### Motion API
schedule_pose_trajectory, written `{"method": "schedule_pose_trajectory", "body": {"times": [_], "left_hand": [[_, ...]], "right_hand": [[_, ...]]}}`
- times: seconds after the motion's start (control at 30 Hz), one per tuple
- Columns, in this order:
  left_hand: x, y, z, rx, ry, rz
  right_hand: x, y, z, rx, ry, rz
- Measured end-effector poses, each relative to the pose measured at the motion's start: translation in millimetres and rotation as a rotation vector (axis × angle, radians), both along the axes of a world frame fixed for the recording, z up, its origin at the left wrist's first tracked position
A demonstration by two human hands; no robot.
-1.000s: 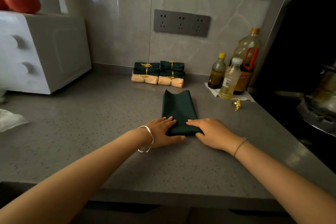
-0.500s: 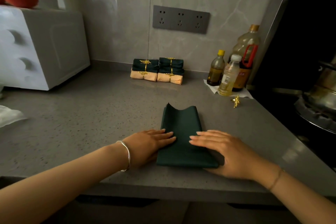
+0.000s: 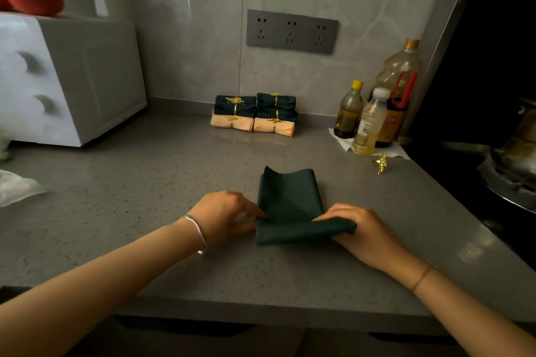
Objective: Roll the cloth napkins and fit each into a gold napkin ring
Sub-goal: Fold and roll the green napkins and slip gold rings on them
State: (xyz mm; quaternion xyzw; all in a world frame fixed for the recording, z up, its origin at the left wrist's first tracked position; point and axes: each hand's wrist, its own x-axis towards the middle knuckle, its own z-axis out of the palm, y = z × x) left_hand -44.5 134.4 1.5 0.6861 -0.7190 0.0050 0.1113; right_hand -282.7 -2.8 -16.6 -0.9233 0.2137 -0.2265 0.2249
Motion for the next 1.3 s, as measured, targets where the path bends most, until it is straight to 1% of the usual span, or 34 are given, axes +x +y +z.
{"method": "schedule_pose_trajectory", "body": {"times": [0.1,0.17,0.23,0.33,0.47,0.5,0.53,0.6,0.63,0.73,0.83,1.0,1.13,1.17,1.2,1.27,1.3], "left_hand": [[7,-9,-3,-0.098,0.202,-0.008],[11,-16,-5,-0.055,0.337,0.008],[13,-23,-8,0.017,0.434,0.061],[15,-35,-9,0.112,0.464,0.147],[21,-54,2,0.316,0.497,0.248],[22,-60,5,0.324,0.505,0.288],[22,-66,8,0.285,0.51,0.332],[22,-81,9,0.161,0.549,0.37],[22,-89,8,0.141,0.562,0.339],[21,-106,3,0.185,0.537,0.222],[26,-113,1,0.146,0.611,0.225],[33,-114,-4,0.122,0.68,0.218],[35,-117,-6,0.103,0.749,0.232],[34,-117,-7,0.091,0.757,0.245],[34,-118,-8,0.078,0.762,0.259],[33,-119,-7,0.074,0.758,0.276],[33,-120,-7,0.087,0.752,0.279]], "right_hand": [[10,0,3,0.23,-0.032,-0.179],[16,-6,2,0.325,-0.066,-0.232],[24,-11,2,0.409,-0.104,-0.265],[34,-19,3,0.485,-0.093,-0.331],[42,-25,9,0.529,-0.022,-0.386],[43,-26,11,0.539,-0.006,-0.391],[44,-27,13,0.545,0.015,-0.389],[44,-29,14,0.558,0.052,-0.377],[45,-31,14,0.565,0.066,-0.373],[45,-34,12,0.587,0.086,-0.369],[46,-36,12,0.587,0.101,-0.368],[48,-40,12,0.565,0.13,-0.369],[48,-42,10,0.533,0.088,-0.388],[48,-41,10,0.481,0.065,-0.402],[49,-39,11,0.388,0.055,-0.423],[51,-35,11,0.131,0.071,-0.42],[53,-33,11,0.035,0.087,-0.375]]}}
